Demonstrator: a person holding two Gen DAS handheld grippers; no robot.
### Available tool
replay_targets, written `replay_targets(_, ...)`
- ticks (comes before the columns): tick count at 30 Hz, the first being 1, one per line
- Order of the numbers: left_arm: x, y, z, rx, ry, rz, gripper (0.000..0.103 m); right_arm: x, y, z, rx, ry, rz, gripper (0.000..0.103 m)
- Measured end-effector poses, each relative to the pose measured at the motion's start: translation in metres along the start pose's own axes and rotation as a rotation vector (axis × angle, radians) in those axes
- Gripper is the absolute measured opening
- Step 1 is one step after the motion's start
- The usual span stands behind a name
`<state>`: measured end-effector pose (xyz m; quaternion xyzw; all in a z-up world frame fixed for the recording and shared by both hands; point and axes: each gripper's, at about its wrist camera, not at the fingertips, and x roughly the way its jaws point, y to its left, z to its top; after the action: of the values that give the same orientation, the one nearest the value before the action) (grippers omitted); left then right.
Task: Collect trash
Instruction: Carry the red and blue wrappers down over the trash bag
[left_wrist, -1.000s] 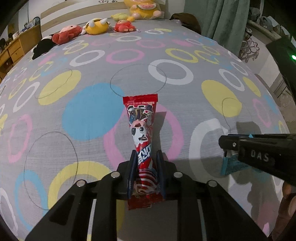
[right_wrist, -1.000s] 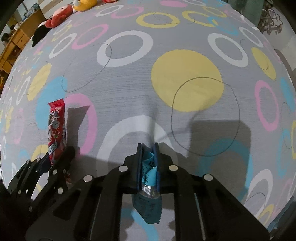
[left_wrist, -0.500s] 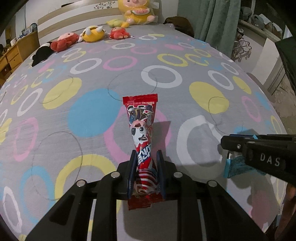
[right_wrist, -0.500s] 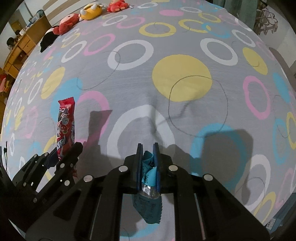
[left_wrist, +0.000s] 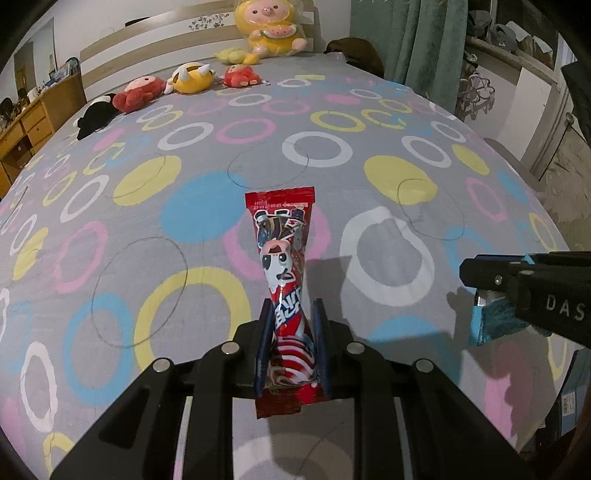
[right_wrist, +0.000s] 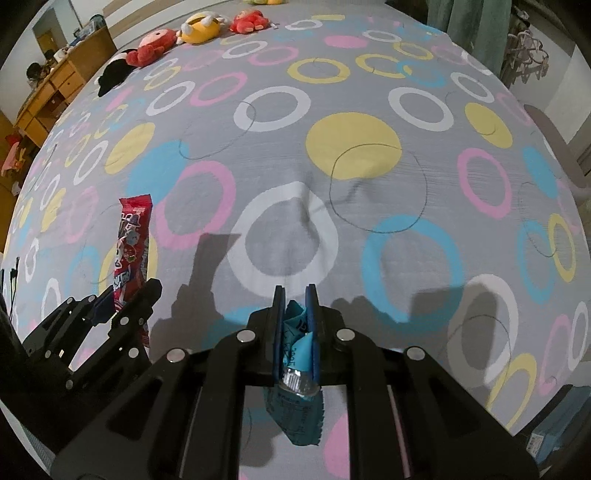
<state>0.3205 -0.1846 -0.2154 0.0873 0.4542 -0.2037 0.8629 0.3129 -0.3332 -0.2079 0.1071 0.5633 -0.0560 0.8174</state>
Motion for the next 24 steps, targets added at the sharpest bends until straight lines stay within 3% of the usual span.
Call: replay_targets(24, -0.06, -0.035, -0.052, -0.021, -0.041, 0.01, 0.022, -0.054, -0.013, -0.083, -0.041, -0.05, 0.004, 0.011)
